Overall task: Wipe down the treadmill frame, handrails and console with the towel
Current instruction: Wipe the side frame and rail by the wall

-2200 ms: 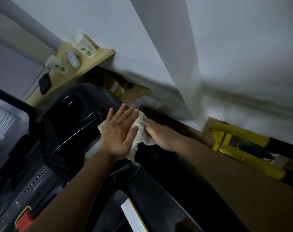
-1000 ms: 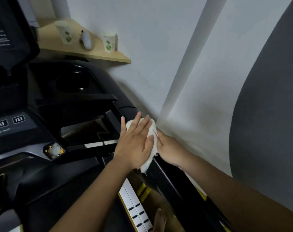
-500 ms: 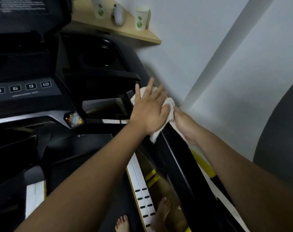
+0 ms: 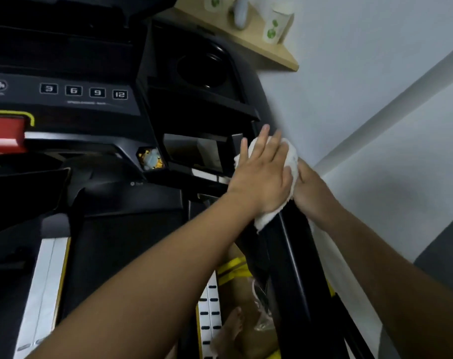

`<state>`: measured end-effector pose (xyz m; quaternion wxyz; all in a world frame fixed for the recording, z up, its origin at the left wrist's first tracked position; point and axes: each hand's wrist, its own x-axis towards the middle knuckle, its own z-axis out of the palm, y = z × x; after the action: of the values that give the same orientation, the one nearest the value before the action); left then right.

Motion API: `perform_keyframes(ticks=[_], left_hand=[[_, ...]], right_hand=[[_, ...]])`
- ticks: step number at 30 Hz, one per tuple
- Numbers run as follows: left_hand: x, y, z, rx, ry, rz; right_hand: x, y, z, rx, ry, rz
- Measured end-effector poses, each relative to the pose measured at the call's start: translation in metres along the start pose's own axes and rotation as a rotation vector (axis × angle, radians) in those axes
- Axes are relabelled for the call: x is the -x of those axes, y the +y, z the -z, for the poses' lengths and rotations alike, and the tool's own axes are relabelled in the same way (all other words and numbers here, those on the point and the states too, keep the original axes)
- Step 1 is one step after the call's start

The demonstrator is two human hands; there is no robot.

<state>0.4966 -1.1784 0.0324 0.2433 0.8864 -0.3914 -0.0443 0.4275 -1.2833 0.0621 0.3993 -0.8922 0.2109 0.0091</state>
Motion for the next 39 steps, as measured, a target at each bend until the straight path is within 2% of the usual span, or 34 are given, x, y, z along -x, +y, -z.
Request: perform_keyframes(ticks=[3,5,8,11,12,15,19,22,25,27,29,31,34,37,39], left_hand=[[-0.034,-0.01,0.018,-0.089,-0.068,0.056],[-0.035,-0.008,0.017,-0.063,-0.057,0.095],[-0.001,0.001,-0.002,0.127,0.068,0.144],[0.072,0.028,-0.035,0.349,0.175,0.057],[0.097,0.038,-0.046,0.472,0.182,0.038],[0.141,0.055,-0.069,0.778,0.166,0.138],[0.134,0.041,-0.088,0.735,0.126,0.241],[0.124,0.026,-0.089,0.741,0.088,0.322],[0.119,0.011,-0.085,0.759,-0.038,0.418],[0.122,0.003,-0.083,0.662,-0.119,0.494],[0.138,0.008,-0.076,0.641,-0.088,0.511],[0.158,0.029,-0.078,0.77,-0.012,0.447],[0.163,0.046,-0.088,1.063,-0.025,0.443],[0.138,0.026,-0.097,0.994,-0.086,0.465],[0.123,0.011,-0.091,1.044,-0.088,0.535]], right_hand=[[-0.03,-0.01,-0.001,-0.03,0.032,-0.009],[-0.034,-0.011,-0.002,-0.017,0.04,-0.041],[-0.002,-0.014,0.0,0.144,0.032,0.003],[0.059,-0.007,-0.002,0.282,0.007,0.03],[0.082,-0.003,-0.004,0.298,0.012,0.064],[0.122,0.021,-0.008,0.483,0.0,0.261],[0.104,0.025,-0.006,0.717,-0.024,0.327],[0.072,0.014,-0.02,1.01,-0.099,0.388],[0.065,-0.001,-0.037,1.014,-0.018,0.295],[0.074,0.003,-0.039,1.087,-0.027,0.31],[0.093,0.01,-0.037,1.131,-0.014,0.357],[0.12,0.015,-0.035,1.172,-0.088,0.367],[0.138,0.017,-0.018,1.467,-0.402,0.459],[0.096,-0.002,-0.002,1.506,-0.371,0.58],[0.068,-0.019,-0.006,1.56,-0.454,0.654]])
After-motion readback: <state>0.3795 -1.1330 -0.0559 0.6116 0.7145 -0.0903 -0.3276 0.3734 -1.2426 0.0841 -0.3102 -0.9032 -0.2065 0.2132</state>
